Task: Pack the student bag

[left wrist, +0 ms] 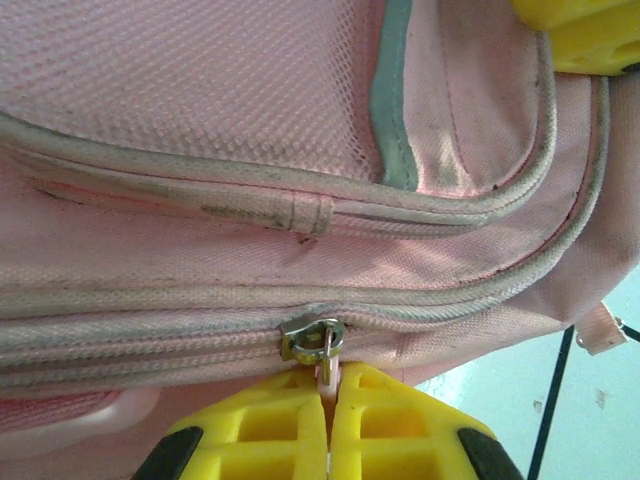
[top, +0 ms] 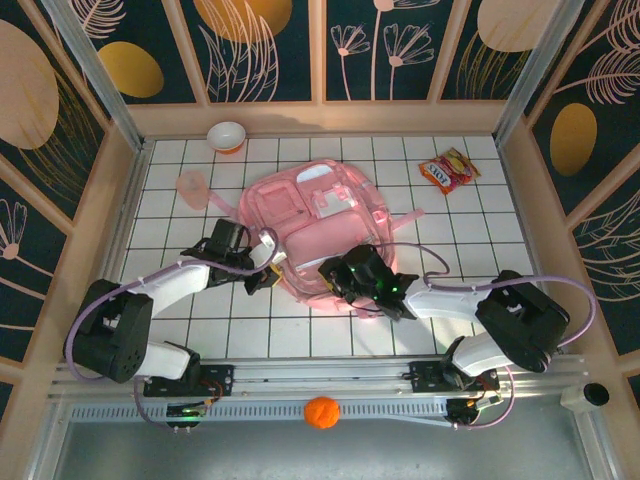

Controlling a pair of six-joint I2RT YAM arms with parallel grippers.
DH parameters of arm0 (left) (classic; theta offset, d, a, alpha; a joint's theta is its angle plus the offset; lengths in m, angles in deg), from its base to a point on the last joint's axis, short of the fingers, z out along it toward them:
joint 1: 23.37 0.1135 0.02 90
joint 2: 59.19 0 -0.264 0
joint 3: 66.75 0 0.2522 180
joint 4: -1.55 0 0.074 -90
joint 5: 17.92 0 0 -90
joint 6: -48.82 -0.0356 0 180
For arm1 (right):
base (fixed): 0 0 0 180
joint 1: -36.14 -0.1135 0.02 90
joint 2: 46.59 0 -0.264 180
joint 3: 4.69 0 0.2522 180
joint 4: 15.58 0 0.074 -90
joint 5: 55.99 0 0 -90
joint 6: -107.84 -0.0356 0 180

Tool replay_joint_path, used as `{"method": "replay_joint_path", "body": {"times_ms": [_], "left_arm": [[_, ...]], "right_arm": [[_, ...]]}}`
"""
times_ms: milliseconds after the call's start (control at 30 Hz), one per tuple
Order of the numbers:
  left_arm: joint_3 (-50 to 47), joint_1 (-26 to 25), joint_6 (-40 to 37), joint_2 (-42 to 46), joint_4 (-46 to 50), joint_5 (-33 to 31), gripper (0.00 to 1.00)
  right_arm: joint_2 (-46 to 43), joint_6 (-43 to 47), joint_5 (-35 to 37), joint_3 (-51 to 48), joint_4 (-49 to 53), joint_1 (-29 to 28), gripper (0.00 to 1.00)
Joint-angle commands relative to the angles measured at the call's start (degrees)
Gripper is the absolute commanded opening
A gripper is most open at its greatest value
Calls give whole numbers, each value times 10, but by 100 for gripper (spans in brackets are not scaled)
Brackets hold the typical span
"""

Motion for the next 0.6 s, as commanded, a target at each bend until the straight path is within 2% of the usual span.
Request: {"method": "replay_joint_path", "body": {"times_ms": [0,233,433,567], "left_arm": [[25,-14,-3,16,63,26,3],[28,-62,54,32,44,24,5],[50,-110,56,12,56,31,11],[59,-132,82,9,23,33,13]], "right_arm": [[10,10,39,13,-22,7,27],[38,45,40,43,-8,27,26],[63,71,30,72,-2,39,25],[76,87,21,79,-1,51,25]]}}
